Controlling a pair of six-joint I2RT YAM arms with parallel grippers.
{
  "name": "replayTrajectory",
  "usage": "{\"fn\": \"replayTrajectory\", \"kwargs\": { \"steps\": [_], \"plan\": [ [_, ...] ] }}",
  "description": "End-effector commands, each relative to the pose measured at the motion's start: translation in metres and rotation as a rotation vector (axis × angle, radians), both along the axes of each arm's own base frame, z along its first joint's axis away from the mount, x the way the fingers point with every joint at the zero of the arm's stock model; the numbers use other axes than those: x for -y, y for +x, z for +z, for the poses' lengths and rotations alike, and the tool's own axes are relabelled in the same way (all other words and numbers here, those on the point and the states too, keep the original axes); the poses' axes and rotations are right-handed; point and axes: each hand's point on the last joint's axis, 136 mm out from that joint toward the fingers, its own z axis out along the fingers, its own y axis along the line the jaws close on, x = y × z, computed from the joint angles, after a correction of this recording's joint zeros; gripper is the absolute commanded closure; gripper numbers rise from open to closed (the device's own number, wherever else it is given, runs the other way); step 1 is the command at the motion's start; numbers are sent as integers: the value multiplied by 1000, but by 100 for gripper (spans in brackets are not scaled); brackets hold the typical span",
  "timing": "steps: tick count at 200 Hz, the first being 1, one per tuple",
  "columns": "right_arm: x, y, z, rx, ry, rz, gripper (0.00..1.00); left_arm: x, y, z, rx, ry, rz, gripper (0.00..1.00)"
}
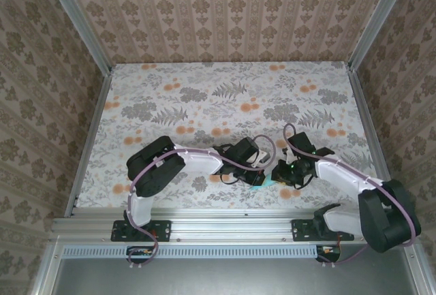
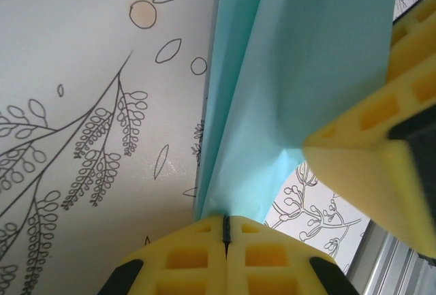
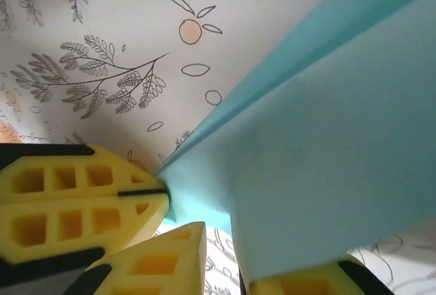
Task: Fold a paper plane with a square sheet of paper (pick it up from the middle)
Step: Fold the wing for the fifth time at the center of the table.
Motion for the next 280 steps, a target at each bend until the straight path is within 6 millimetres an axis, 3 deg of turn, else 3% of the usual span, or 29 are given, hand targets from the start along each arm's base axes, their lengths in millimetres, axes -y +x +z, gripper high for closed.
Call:
{"fn": "replayTrajectory", "kwargs": {
  "steps": [1, 39, 68, 120, 186, 241, 280],
  "plan": [
    [0, -14, 13, -27, 48, -15, 78, -64, -15, -77, -20, 327, 10, 96],
    [-2, -16, 41, 29, 190, -87, 81, -65, -15, -76, -11, 331, 7, 96],
    [-24, 9, 56, 94, 402, -167, 88, -62, -16, -73, -12, 316, 5, 95],
    [-14, 30, 21, 101, 364, -324, 100, -56, -19, -65, 0, 291, -6, 96],
    [-10, 39, -8, 111, 342, -365, 100, -53, -22, -63, 13, 282, -31, 96],
    [12, 11, -55, -8, 140, -342, 100, -49, -23, -53, 31, 259, -46, 95],
    [26, -4, -59, -26, 33, -311, 100, -42, -23, -30, 55, 223, -47, 90]
  ]
}}
